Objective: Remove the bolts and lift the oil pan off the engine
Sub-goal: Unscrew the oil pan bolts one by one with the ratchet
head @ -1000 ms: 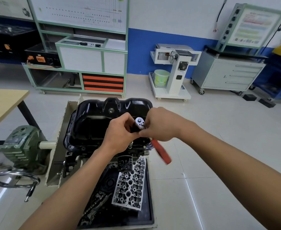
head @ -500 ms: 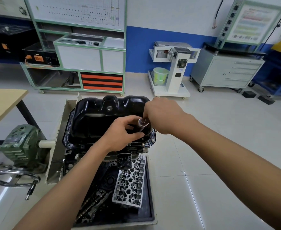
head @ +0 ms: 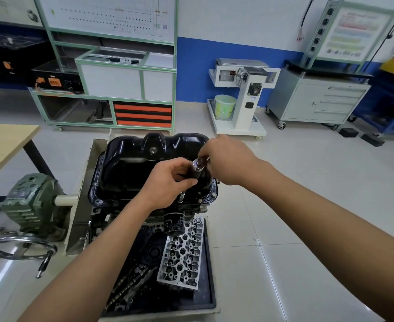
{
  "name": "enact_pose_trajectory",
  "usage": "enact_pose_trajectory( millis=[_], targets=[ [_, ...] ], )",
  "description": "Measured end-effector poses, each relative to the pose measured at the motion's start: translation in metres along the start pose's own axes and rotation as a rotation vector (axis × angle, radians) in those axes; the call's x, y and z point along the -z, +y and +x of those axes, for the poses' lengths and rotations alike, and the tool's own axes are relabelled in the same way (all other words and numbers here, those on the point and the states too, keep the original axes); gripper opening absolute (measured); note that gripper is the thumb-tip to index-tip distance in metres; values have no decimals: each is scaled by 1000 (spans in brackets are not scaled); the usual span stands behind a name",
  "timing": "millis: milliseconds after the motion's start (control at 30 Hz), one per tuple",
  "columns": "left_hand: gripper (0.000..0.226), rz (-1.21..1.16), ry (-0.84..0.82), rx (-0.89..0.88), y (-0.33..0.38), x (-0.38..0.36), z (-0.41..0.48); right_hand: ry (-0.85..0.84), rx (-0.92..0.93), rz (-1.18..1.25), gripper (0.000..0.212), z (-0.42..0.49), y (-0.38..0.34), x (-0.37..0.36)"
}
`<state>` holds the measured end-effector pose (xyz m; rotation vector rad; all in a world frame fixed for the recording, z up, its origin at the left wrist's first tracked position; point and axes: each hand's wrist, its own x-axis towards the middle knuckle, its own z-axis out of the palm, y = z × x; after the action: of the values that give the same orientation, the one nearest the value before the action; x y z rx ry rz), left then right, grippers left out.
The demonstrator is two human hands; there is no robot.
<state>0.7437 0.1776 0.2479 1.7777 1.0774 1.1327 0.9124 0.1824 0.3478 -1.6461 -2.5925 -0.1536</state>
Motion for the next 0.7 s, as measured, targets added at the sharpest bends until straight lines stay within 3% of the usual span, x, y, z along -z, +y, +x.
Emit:
enact_pose_trajectory(
  millis=[133, 233, 500, 600, 700],
  targets=[
    [36, 19, 80, -14, -1, -3, 1, -98, -92, 112, 11, -4, -1, 4],
    [30, 31, 131, -15, -3, -7, 1, -186, -104, 276, 33, -8, -10, -2],
    [29, 167, 257, -33, -11, -12, -2, -154, -165, 431, 30, -11, -31, -15],
    [28, 131, 202, -34, -9, -7, -7, -145, -141, 356, 30, -11, -31, -10],
    [33, 60, 27, -26, -5, -1, -10, -104, -19, 142, 8, -14, -31, 2]
  ],
)
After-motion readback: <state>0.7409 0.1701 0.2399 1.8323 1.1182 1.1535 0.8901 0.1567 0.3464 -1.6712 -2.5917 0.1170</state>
